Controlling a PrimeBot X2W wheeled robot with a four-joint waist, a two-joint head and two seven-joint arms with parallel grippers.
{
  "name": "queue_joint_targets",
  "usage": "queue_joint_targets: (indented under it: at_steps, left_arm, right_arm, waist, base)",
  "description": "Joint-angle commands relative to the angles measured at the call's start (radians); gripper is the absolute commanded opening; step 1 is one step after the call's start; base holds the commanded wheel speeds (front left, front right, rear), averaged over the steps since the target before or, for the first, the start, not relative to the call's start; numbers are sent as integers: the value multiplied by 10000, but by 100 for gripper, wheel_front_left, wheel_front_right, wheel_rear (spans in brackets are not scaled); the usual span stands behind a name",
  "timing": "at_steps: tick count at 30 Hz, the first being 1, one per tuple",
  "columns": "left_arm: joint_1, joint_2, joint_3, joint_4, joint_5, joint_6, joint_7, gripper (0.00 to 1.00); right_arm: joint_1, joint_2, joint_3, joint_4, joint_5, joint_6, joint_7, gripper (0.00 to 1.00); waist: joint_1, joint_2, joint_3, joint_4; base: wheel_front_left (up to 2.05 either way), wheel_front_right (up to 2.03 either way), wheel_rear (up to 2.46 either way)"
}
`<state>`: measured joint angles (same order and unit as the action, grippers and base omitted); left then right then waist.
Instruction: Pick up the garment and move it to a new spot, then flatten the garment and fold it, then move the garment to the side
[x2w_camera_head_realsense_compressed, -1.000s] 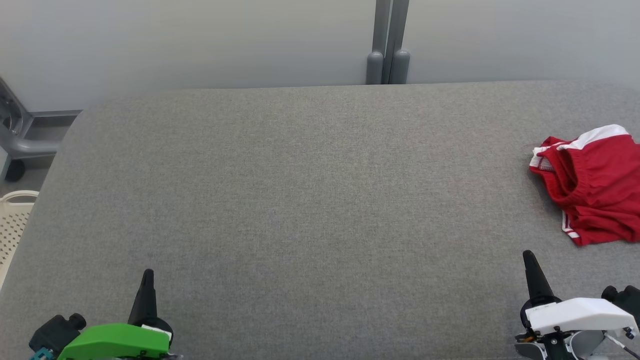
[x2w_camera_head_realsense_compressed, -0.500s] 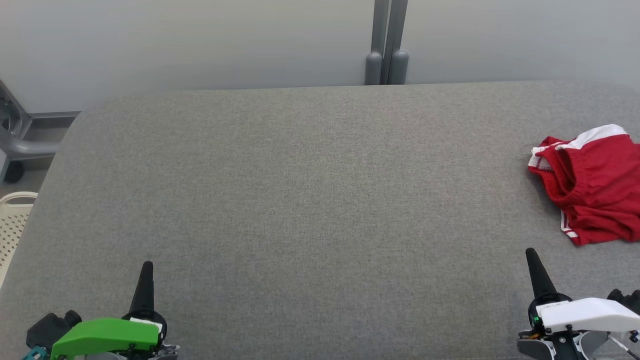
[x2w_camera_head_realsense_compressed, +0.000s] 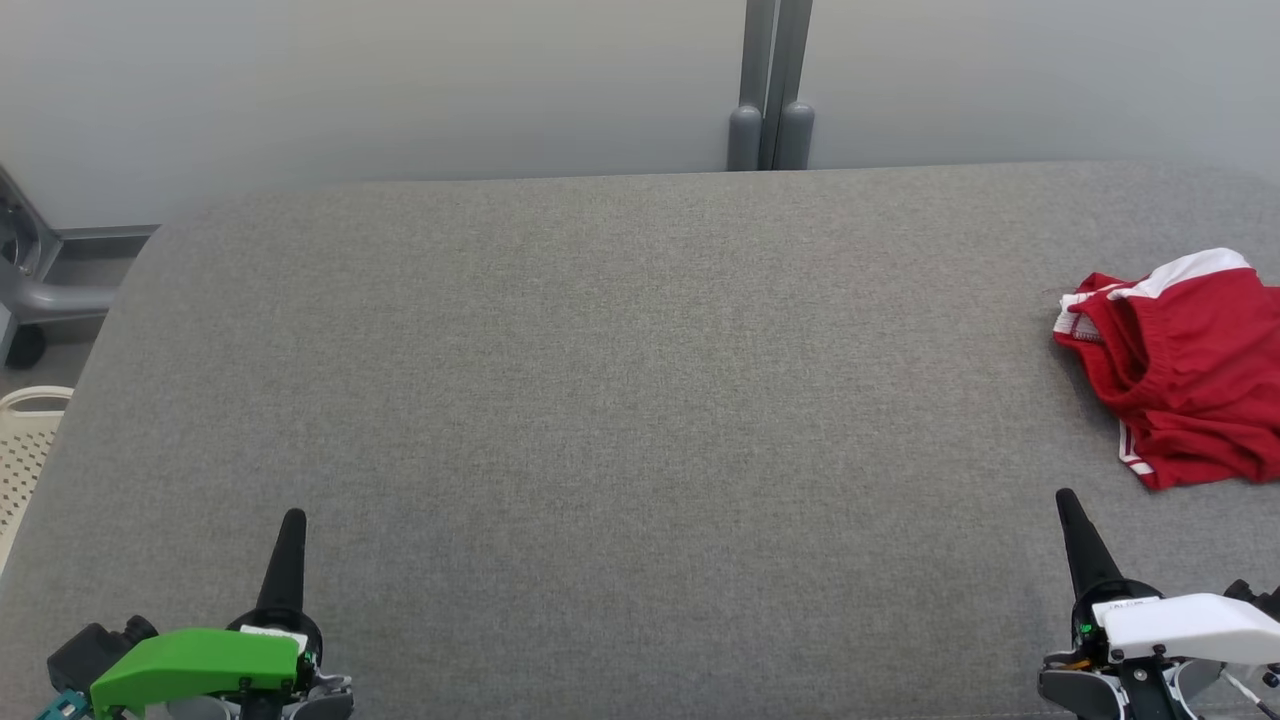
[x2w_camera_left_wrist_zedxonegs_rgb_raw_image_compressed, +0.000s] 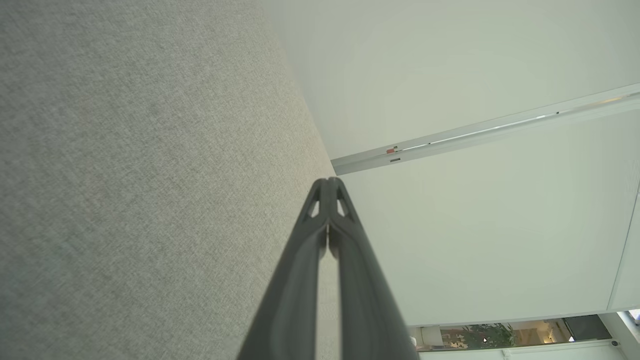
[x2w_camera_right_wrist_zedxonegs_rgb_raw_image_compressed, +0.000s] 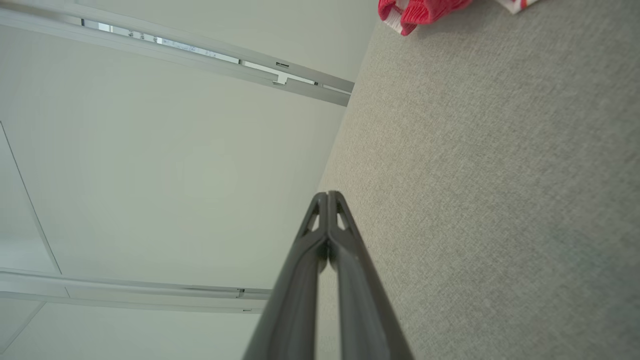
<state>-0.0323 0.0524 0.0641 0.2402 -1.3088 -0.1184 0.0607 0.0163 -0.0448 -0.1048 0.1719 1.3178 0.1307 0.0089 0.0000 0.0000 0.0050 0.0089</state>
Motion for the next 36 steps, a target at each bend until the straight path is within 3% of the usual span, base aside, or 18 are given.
queue_joint_targets:
  at_steps: [1, 36]
  left_arm:
    - [-237, 21, 59, -95, -235, -51, 57, 0]
    - [-445, -18, 250, -333, -2804, -135, 822, 0]
  right_arm:
    - [64, -60, -35, -151, 254, 3, 68, 0]
    - [248, -74, -163, -719, 2807, 2, 612, 0]
  waist:
    - [0, 0, -2, -3]
    - [0, 0, -45, -77]
  base:
    - [0, 0, 0]
    - [0, 0, 0]
